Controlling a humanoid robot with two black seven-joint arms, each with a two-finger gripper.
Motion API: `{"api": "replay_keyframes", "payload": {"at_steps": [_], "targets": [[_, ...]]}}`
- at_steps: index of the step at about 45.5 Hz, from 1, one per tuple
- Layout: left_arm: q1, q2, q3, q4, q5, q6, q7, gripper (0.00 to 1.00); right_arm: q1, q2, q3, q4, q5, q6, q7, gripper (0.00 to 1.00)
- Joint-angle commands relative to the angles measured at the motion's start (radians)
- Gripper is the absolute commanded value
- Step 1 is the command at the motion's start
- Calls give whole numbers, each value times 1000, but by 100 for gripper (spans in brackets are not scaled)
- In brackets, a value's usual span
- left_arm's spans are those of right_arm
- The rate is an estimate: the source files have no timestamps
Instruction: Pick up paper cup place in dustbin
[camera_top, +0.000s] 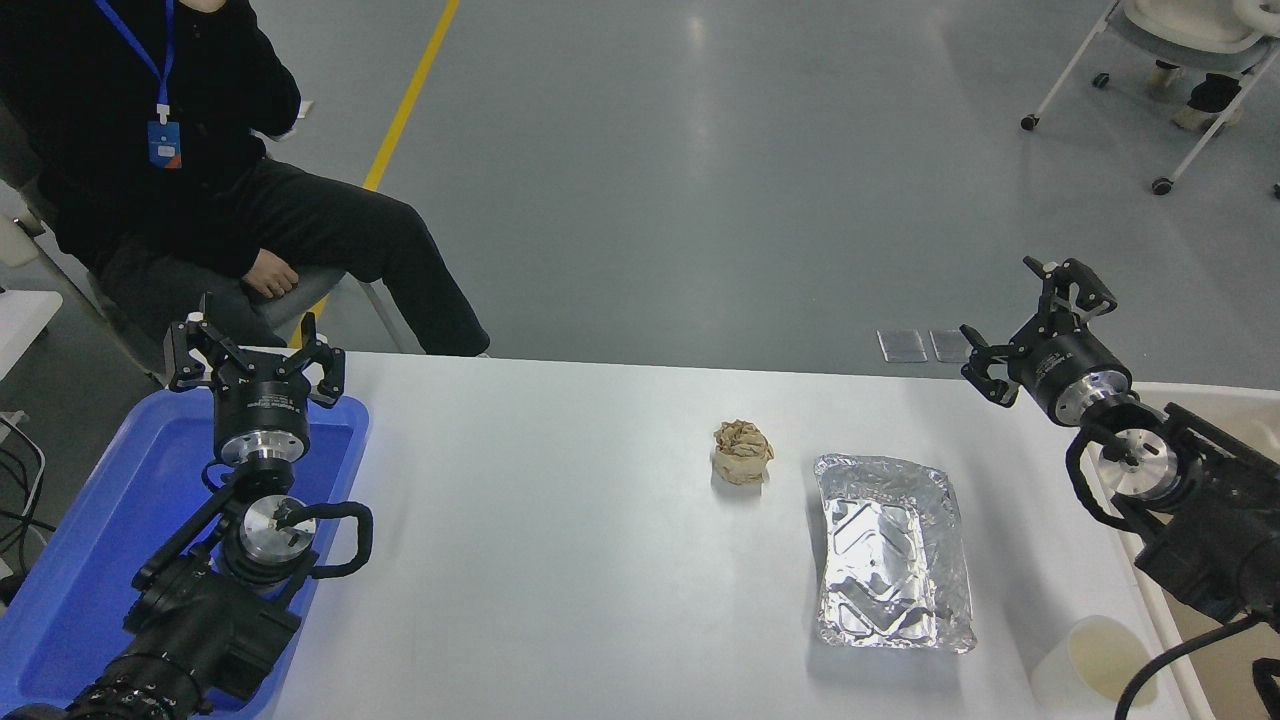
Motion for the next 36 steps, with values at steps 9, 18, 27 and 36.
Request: {"api": "replay_keyframes", "payload": {"at_steps": [9, 18, 27, 36], "targets": [[-2, 9, 11, 0, 0, -1, 0, 99, 2, 9, -2, -14, -7, 0, -1, 100], [-2, 9, 12, 0, 0, -1, 0, 99, 13, 11, -5, 9, -51, 2, -1, 100], [-2, 9, 12, 0, 0, -1, 0, 99, 26, -35, -9, 108, -90, -4, -10, 100], [-2, 9, 12, 0, 0, -1, 1, 99, 33, -146, -9, 254, -269, -7, -13, 100]]}}
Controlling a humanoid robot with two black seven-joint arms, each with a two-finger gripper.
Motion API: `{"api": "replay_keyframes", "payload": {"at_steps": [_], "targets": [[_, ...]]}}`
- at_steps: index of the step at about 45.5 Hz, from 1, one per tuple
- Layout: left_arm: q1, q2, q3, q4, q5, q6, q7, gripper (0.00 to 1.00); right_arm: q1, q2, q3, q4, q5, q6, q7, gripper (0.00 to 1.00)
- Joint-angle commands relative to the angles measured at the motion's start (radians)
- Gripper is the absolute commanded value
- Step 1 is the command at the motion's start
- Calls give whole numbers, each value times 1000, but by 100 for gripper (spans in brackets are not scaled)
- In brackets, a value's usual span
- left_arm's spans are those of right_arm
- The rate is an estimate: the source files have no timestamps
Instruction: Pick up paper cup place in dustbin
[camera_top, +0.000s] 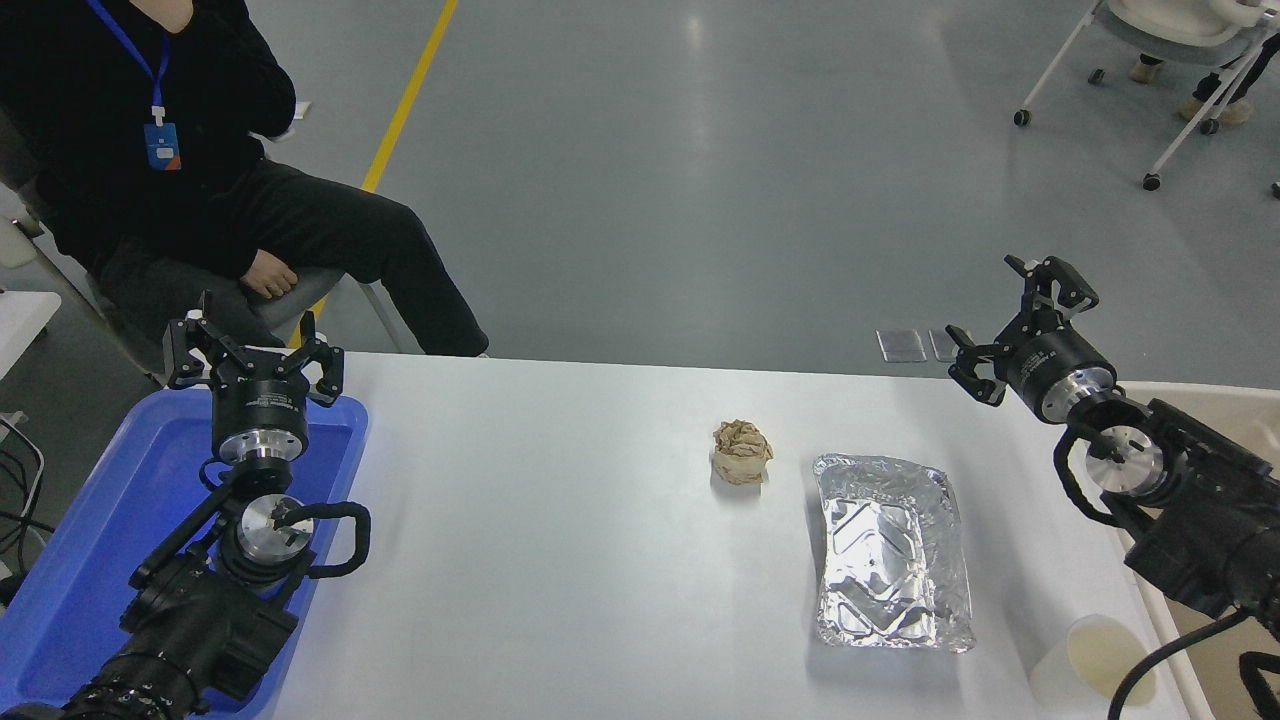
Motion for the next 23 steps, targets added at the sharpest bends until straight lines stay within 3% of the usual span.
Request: {"api": "replay_keyframes", "payload": {"at_steps": [1, 15, 19, 23], "targets": [[0, 0, 1, 0, 0, 0, 1, 99, 10, -111, -1, 162, -163, -4, -7, 100], [0, 0, 1, 0, 0, 0, 1, 99, 35, -310, -1, 429, -366, -6, -45, 100], [0, 0, 1, 0, 0, 0, 1, 99, 49, -381, -10, 545, -412, -9, -94, 100], [0, 0, 1, 0, 0, 0, 1, 99, 93, -453, -81, 622, -433, -12, -101, 100]]}}
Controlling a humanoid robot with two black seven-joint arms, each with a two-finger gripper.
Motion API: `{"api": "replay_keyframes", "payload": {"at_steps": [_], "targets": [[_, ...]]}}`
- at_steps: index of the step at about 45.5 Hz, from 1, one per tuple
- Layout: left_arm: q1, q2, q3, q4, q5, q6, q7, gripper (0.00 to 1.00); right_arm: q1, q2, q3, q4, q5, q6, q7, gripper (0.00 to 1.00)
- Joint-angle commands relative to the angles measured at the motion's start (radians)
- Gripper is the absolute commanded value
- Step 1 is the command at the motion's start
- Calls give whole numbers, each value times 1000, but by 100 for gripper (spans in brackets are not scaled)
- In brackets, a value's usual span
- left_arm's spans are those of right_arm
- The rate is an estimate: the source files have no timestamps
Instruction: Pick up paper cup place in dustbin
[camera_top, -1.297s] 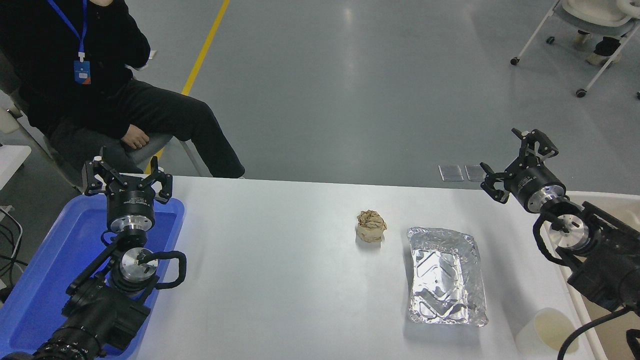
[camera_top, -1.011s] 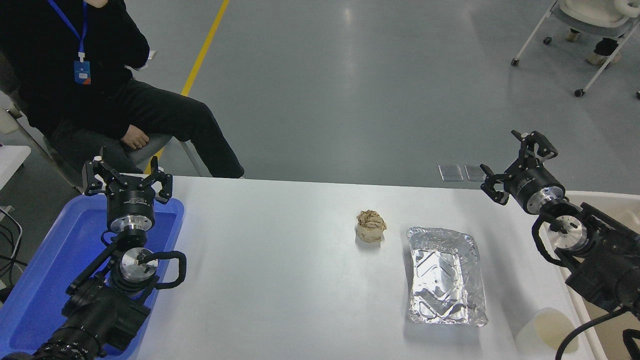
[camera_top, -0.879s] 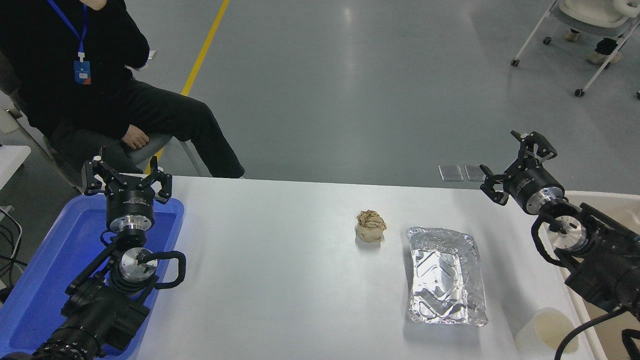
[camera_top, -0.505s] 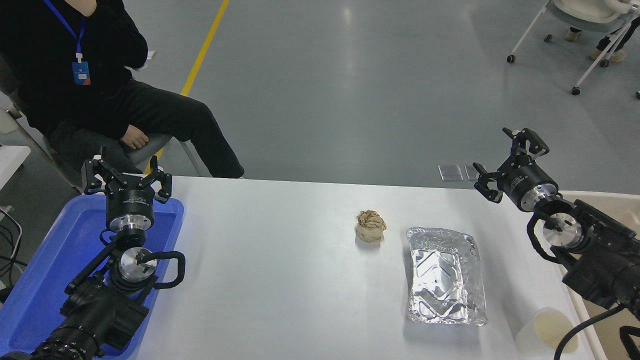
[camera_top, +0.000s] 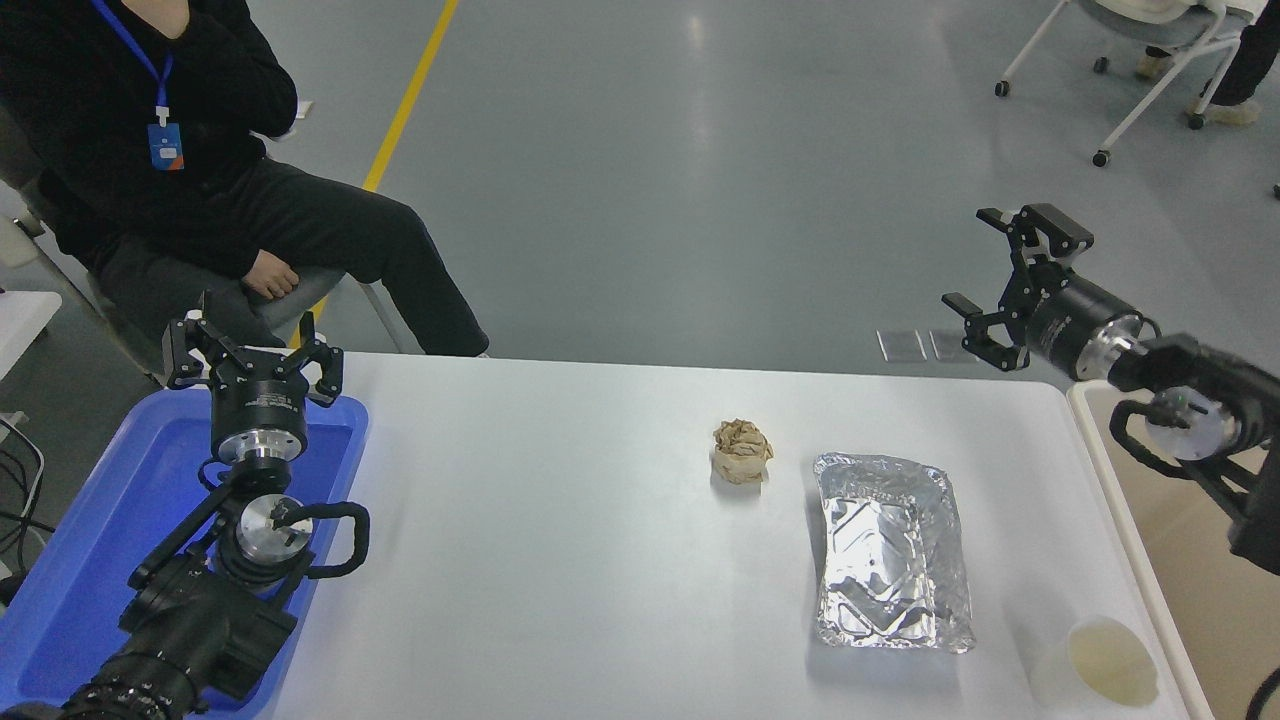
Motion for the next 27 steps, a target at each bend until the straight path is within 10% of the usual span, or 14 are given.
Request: {"api": "replay_keyframes", "payload": {"at_steps": [1, 27], "targets": [[0, 0, 0, 0, 0, 0, 0, 99, 76, -185, -107, 235, -109, -10, -44, 100], [0, 0, 2, 0, 1, 0, 0, 99, 1060, -280, -1322, 490, -106, -12, -24, 100]]}}
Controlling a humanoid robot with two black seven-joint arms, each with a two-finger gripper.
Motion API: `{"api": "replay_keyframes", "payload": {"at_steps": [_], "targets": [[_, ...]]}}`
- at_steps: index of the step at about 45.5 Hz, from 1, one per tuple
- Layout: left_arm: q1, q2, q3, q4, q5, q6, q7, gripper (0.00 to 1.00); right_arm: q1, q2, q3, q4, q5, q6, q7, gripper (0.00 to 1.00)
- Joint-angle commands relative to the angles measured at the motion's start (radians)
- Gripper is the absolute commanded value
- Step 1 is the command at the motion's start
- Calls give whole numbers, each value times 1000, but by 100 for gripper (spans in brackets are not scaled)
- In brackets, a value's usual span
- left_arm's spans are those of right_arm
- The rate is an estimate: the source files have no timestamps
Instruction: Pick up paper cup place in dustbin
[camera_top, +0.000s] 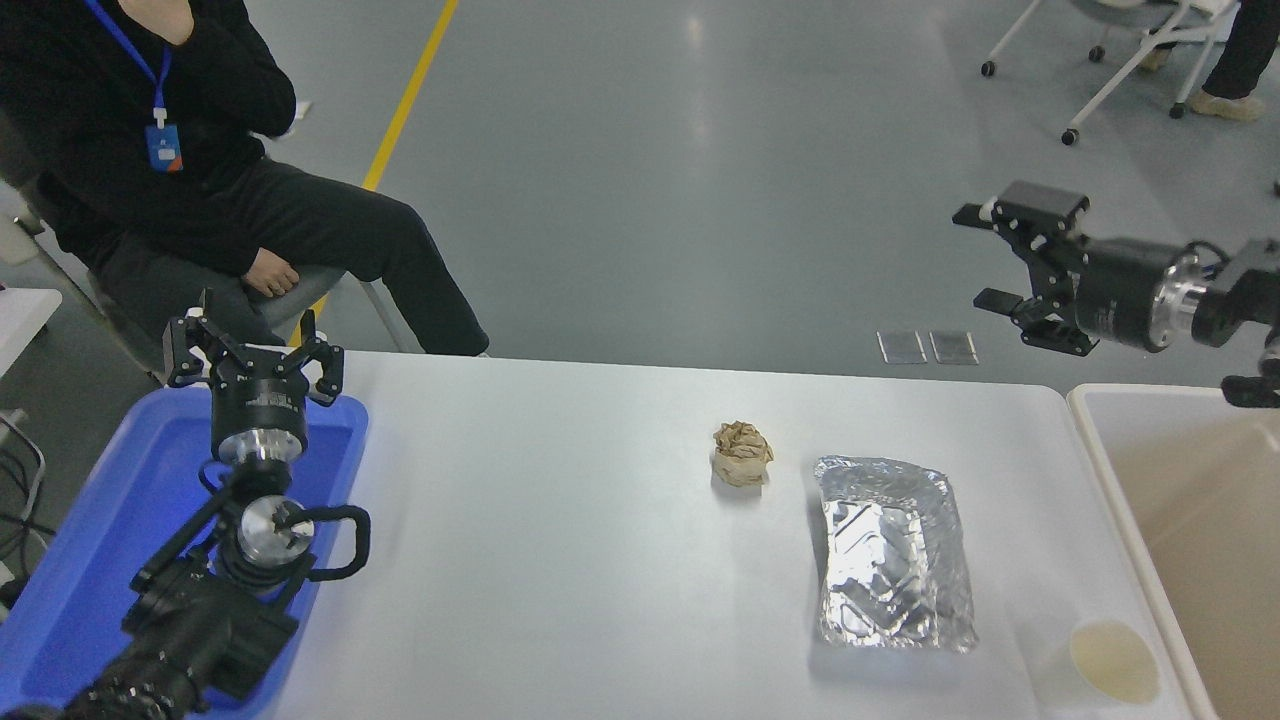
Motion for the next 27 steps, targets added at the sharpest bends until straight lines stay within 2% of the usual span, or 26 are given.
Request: {"api": "replay_keyframes", "payload": {"at_steps": [1, 11, 21, 27], "targets": [[0, 0, 0, 0, 0, 0, 0, 99, 380, 10, -411, 104, -13, 14, 3, 100], [0, 0, 0, 0, 0, 0, 0, 99, 612, 135, -666, 234, -37, 17, 15, 100], [0, 0, 0, 0, -1, 0, 0, 99, 675, 238, -764, 368, -198, 14, 15, 100], [0, 0, 0, 0, -1, 2, 0, 99, 768, 296, -806, 409, -208, 56, 23, 100]]}}
